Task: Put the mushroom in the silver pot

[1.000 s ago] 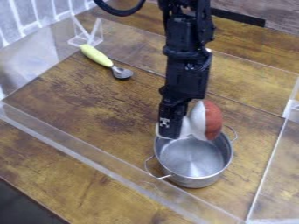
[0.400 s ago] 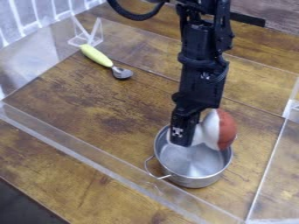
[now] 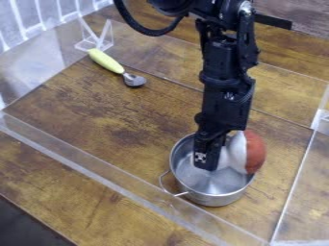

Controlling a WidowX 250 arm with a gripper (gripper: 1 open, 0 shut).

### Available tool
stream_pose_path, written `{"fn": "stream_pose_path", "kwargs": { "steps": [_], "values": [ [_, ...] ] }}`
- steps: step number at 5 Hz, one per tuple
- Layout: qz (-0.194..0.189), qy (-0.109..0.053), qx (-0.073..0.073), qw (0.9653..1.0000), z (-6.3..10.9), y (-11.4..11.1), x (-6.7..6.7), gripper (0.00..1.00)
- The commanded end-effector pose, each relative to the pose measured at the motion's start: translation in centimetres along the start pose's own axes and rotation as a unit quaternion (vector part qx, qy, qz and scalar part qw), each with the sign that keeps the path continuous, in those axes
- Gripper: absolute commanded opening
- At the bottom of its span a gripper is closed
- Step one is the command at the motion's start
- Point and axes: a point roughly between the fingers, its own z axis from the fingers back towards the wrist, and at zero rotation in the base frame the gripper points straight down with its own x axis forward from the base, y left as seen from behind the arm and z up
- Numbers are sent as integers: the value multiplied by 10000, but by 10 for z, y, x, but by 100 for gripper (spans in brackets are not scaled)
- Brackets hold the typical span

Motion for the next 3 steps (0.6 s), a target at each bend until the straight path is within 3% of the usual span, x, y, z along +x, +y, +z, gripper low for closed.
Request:
{"fn": "stream_pose_path", "kwargs": {
  "steps": [1,3],
  "values": [
    [33,-49,169,9998,12,-4,-5,100],
    [72,23,174,9998,32,-14,-26,100]
  ]
}}
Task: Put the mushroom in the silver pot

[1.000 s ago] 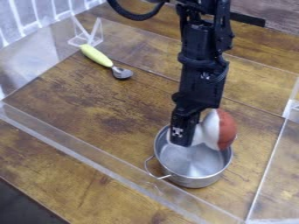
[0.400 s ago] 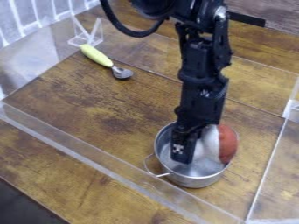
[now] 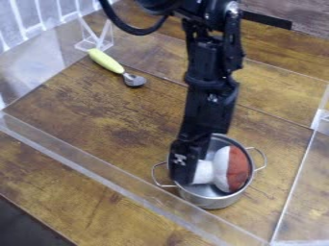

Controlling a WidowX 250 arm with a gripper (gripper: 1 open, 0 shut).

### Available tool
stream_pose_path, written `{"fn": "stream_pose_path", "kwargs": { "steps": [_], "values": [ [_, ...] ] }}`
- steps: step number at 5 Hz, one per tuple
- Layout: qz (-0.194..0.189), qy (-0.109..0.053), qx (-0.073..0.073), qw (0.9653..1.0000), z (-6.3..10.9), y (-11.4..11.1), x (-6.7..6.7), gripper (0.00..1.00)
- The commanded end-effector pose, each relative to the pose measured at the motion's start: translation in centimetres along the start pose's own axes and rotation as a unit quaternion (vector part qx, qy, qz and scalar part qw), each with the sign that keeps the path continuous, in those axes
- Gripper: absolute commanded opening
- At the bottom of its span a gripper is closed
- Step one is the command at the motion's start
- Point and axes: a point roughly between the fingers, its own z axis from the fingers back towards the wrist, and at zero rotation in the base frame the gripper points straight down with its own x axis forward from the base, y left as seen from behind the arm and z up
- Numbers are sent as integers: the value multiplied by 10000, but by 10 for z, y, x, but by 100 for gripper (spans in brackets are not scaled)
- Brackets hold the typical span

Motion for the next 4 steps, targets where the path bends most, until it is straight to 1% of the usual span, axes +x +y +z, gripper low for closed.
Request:
{"fn": "stream_pose_path", "kwargs": {
  "steps": [1,3,4],
  "values": [
    [67,-110,387,9992,25,-3,-2,100],
    [221,94,573,9981,33,-10,6,100],
    [245,183,679,9972,42,-10,14,100]
  ]
}}
